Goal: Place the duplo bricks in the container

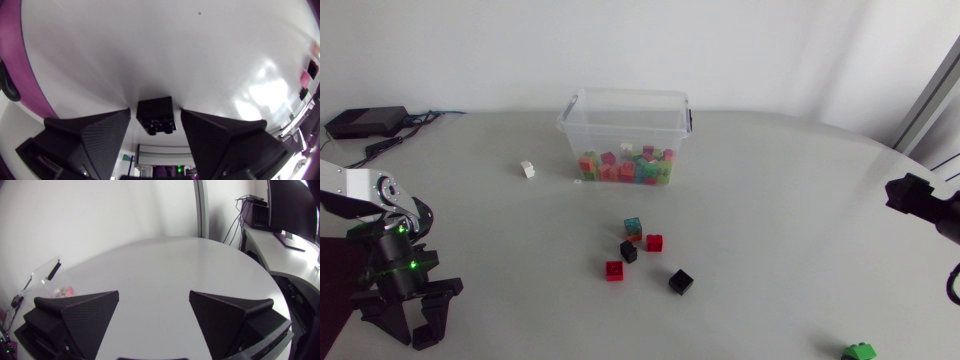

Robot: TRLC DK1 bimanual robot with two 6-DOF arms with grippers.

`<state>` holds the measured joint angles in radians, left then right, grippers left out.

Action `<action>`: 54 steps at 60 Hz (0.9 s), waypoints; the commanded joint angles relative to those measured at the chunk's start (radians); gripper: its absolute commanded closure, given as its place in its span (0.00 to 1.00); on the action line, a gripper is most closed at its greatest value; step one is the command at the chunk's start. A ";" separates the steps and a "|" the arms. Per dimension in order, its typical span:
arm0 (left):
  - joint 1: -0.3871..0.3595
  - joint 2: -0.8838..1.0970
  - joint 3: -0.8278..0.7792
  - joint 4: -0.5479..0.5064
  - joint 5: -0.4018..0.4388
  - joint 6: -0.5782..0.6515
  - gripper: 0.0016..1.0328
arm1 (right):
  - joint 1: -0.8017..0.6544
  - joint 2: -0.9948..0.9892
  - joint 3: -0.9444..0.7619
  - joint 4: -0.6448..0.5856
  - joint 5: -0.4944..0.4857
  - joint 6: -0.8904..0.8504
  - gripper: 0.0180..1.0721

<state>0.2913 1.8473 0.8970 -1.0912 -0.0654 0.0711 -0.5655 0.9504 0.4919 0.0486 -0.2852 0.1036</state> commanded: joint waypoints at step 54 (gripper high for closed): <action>-0.139 -0.247 0.037 0.226 0.013 -0.033 0.67 | -0.059 0.128 0.143 -0.589 0.124 -0.231 0.05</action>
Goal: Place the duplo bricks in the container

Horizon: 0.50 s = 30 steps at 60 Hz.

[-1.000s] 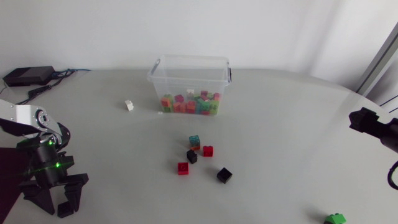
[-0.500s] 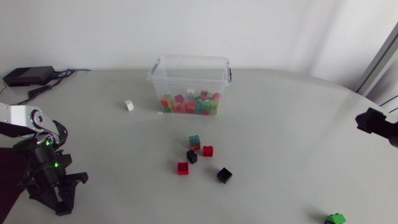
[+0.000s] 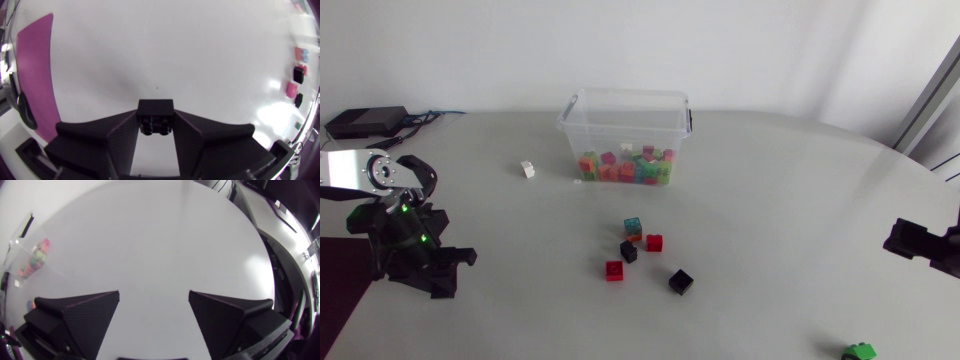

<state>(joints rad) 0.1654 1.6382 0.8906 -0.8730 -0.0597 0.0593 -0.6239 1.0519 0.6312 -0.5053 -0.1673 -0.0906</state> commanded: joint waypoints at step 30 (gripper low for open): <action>-0.053 -0.225 0.159 0.178 0.127 -0.012 0.67 | 0.280 -0.027 0.088 -0.461 0.006 -0.225 0.05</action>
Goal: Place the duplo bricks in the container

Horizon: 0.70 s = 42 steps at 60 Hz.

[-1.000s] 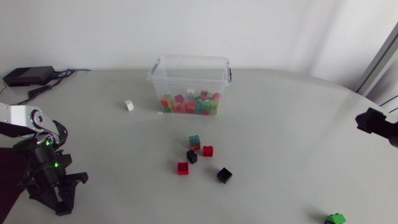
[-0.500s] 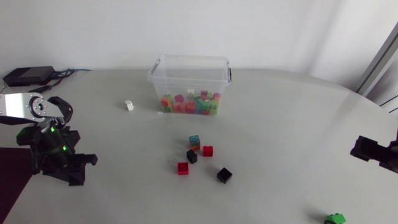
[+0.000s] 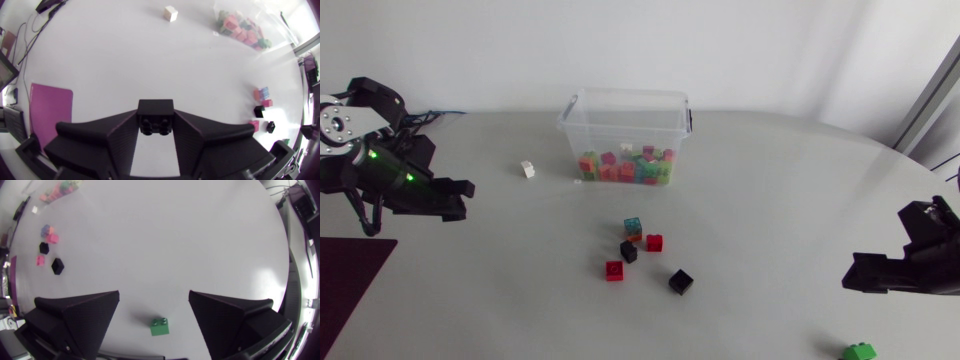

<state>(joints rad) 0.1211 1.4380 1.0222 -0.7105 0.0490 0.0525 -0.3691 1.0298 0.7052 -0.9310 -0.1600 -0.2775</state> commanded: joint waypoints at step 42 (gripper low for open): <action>-0.063 -0.045 0.018 0.315 0.134 0.073 0.67 | 0.071 0.158 -0.154 0.004 0.180 -0.109 0.11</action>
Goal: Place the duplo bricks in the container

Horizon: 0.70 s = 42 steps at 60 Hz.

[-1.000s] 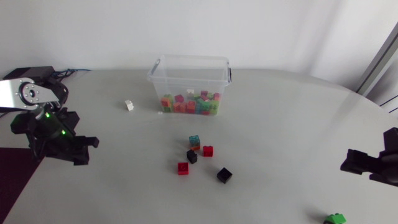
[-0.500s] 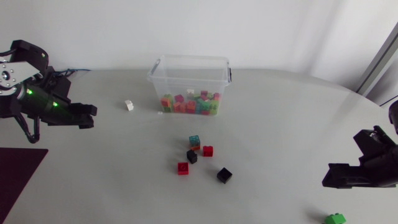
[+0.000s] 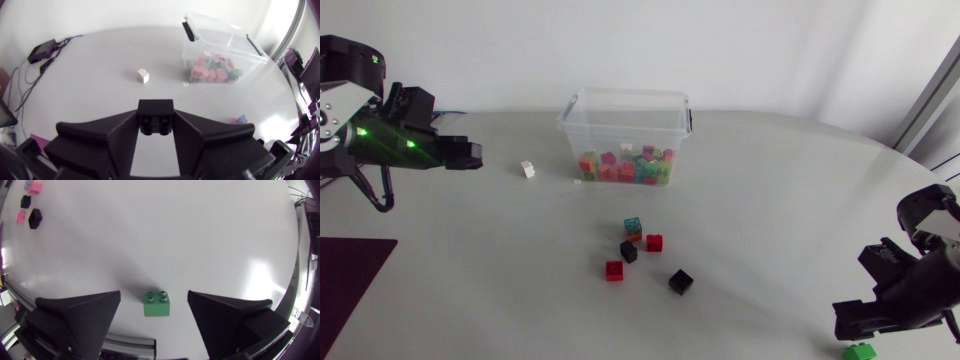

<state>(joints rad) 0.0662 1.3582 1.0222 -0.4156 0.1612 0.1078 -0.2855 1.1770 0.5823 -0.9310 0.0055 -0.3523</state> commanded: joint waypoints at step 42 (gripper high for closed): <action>-0.046 0.191 0.138 0.175 0.095 0.030 0.67 | -0.024 0.027 -0.118 0.130 0.071 -0.238 0.19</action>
<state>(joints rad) 0.0288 1.5249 1.1286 -0.2554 0.2398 0.1318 -0.3103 1.1790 0.4725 -0.8200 0.0647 -0.6037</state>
